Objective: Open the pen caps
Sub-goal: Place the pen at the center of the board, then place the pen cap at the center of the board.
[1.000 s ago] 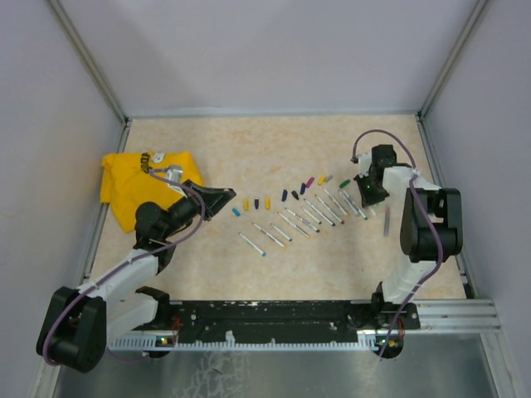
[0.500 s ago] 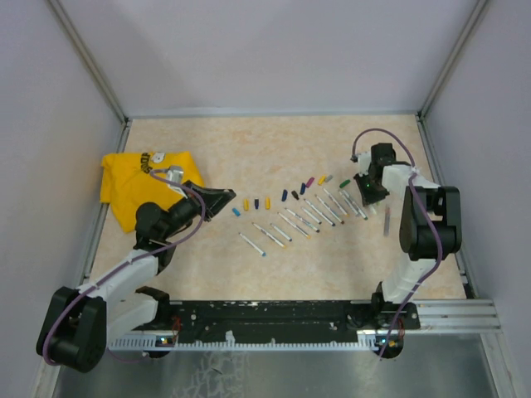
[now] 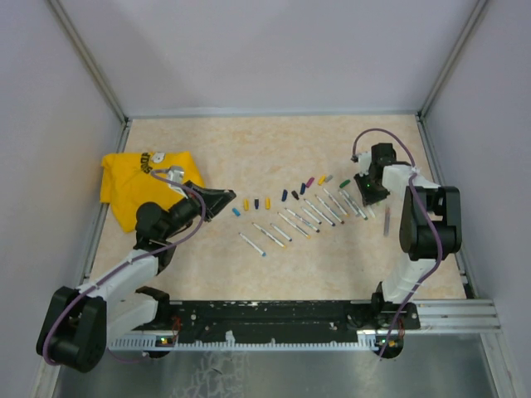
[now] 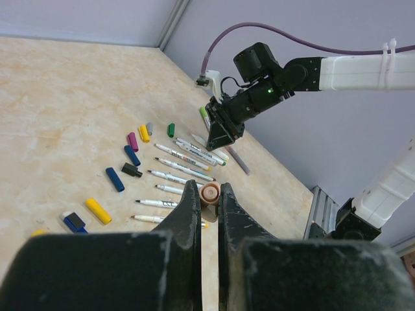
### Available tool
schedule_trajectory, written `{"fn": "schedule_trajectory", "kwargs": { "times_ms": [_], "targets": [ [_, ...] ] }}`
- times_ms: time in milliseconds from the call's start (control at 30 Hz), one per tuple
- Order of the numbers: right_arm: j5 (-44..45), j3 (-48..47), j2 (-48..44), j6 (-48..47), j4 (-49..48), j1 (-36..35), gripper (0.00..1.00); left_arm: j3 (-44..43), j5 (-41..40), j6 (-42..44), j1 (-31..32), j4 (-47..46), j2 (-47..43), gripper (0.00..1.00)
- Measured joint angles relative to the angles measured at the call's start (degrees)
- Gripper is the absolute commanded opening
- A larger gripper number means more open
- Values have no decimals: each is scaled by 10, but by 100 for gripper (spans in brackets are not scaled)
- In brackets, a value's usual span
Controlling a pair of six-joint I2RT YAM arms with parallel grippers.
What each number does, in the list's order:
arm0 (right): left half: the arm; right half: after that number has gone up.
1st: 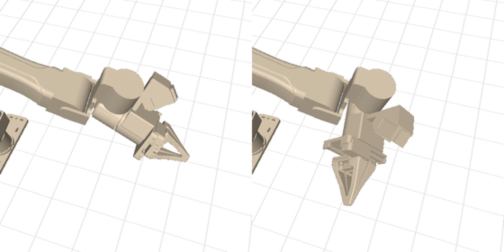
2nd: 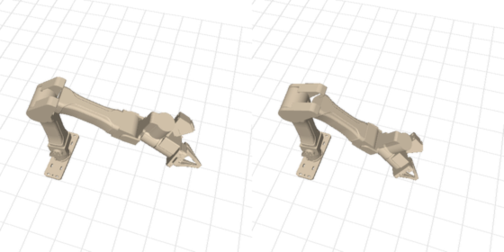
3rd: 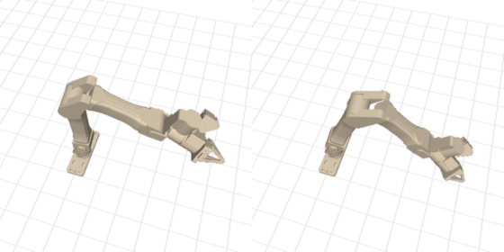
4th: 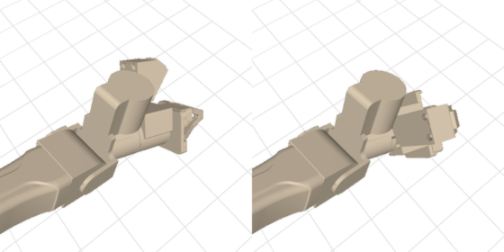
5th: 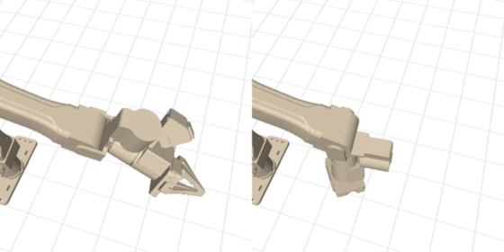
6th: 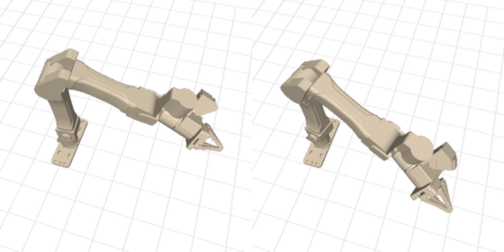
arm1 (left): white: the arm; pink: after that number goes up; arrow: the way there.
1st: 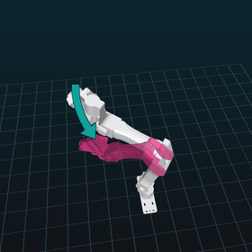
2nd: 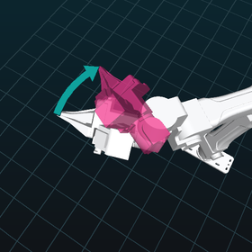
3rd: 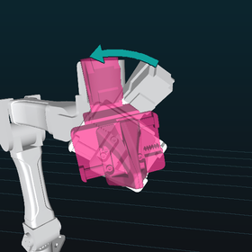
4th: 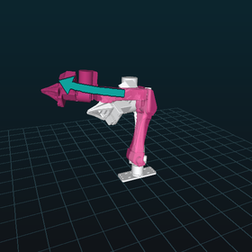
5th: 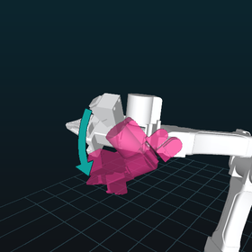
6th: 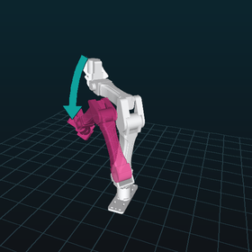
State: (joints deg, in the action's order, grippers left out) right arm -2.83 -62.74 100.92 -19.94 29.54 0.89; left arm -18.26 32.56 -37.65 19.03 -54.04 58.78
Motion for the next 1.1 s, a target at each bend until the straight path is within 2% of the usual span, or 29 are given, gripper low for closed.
{"fn": "schedule_trajectory", "kwargs": {
  "times_ms": [300,633,1100],
  "targets": [
    [0,0,-4,0,0,0,28,0,10,-6,0,-4,11,0],
    [-2,0,-48,0,-6,0,29,0,29,-22,4,-14,33,0],
    [-20,1,-97,0,-12,0,29,-16,24,-28,81,-38,99,0]
  ]
}}
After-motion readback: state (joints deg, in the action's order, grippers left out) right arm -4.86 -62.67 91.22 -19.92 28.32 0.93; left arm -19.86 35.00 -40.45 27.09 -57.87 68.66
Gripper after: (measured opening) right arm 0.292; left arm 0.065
